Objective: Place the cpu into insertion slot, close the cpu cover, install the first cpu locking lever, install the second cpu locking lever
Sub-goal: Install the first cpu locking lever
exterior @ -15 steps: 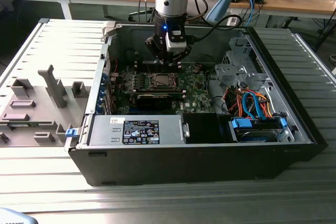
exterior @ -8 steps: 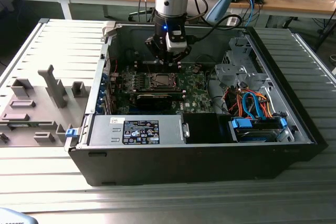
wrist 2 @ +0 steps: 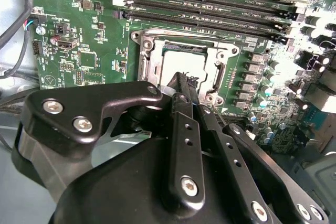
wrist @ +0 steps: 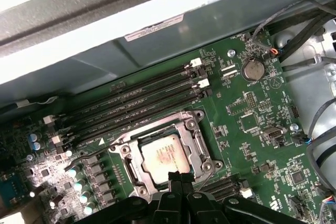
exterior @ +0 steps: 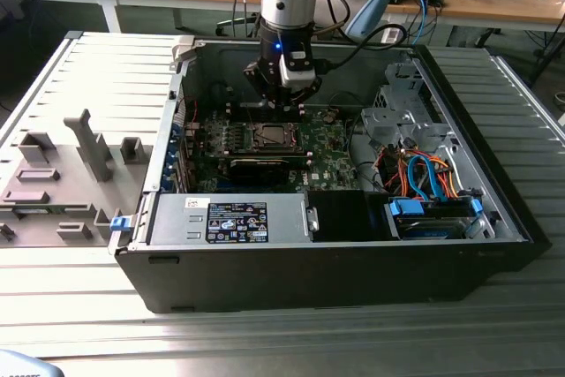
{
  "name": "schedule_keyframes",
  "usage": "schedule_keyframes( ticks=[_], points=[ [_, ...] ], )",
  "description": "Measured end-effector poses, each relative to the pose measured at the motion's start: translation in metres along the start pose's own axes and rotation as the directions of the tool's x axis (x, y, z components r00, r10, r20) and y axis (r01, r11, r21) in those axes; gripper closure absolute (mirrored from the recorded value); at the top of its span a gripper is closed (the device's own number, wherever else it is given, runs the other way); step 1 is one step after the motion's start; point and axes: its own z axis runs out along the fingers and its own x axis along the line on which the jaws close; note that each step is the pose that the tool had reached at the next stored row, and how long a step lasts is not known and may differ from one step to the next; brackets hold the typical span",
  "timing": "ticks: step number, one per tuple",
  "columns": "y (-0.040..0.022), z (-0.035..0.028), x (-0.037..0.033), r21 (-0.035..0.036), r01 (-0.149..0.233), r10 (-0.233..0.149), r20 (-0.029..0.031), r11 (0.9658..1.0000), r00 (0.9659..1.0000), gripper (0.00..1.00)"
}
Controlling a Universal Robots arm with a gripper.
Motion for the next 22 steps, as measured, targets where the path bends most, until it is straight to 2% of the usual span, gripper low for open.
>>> schedule_keyframes(
  ticks=[15, 22],
  points=[
    [0.0000, 0.0000, 0.0000, -0.0012, 0.046, -0.046, 0.0021, 0.9990, 0.9990, 0.89],
    [0.0000, 0.0000, 0.0000, -0.0018, 0.072, -0.072, 0.0034, 0.9974, 0.9974, 0.89]
  ],
)
